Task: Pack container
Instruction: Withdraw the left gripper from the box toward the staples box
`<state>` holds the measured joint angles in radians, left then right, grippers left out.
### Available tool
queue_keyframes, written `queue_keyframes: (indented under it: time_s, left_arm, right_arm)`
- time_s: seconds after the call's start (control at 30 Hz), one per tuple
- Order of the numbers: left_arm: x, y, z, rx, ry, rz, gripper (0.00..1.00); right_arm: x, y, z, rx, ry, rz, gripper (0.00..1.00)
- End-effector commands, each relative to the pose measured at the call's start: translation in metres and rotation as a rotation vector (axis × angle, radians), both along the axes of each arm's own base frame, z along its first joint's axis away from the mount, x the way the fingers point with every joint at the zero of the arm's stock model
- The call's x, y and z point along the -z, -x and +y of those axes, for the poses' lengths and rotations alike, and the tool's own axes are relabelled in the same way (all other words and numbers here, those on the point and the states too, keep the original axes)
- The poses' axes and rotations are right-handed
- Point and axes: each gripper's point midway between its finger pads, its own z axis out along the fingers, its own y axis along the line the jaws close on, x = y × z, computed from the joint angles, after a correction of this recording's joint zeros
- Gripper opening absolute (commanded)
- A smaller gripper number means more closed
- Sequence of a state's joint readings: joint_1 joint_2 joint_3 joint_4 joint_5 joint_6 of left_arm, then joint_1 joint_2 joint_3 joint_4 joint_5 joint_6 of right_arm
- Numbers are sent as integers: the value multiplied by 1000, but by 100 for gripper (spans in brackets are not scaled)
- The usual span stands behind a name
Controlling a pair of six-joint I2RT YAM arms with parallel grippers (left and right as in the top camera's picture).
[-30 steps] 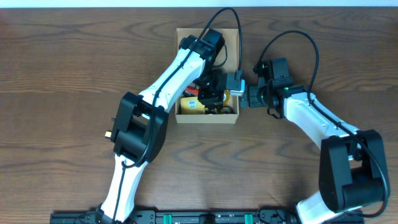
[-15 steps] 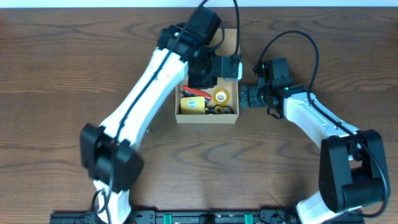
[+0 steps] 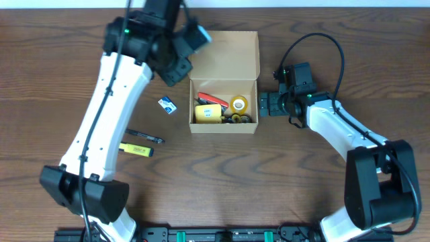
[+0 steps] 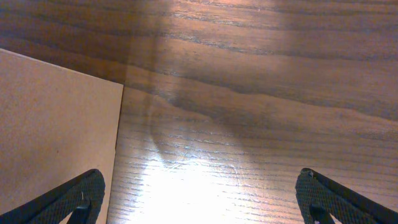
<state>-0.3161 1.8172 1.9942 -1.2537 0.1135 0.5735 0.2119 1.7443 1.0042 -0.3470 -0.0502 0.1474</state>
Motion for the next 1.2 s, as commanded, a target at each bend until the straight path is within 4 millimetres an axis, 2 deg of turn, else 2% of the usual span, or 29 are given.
queue_keyframes:
  time_s: [0.0,0.03,0.23,0.5,0.6,0.7,0.83,1.0,1.17]
  left_arm:
    - [-11,-4,26,-272,80,17,9]
    - [-10,-4,32,-316,90,27,6]
    - [-7,-3,63,-557,143,82,6]
    - [1,-2,69,-867,237,150,6]
    - [9,-1,79,-1074,255,158,6]
    - [25,9,94,-1451,287,178,6]
    - [54,24,97,-1808,325,237,6]
    - [87,24,95,-1945,358,258,6]
    - [127,4,78,-1930,462,243,6]
  right_arm:
    - [4,1,-2,-10,10,10,99]
    - [4,1,-2,-10,10,10,99]
    - [4,1,-2,-10,10,10,99]
    - [4,1,-2,-10,10,10,99]
    - [4,1,-1,-10,9,10,99]
    - [4,1,-2,-10,10,10,99]
    - [4,1,-2,-10,10,10,99]
    - [4,1,-2,-10,10,10,99]
    - [4,1,-2,-10,10,10,99]
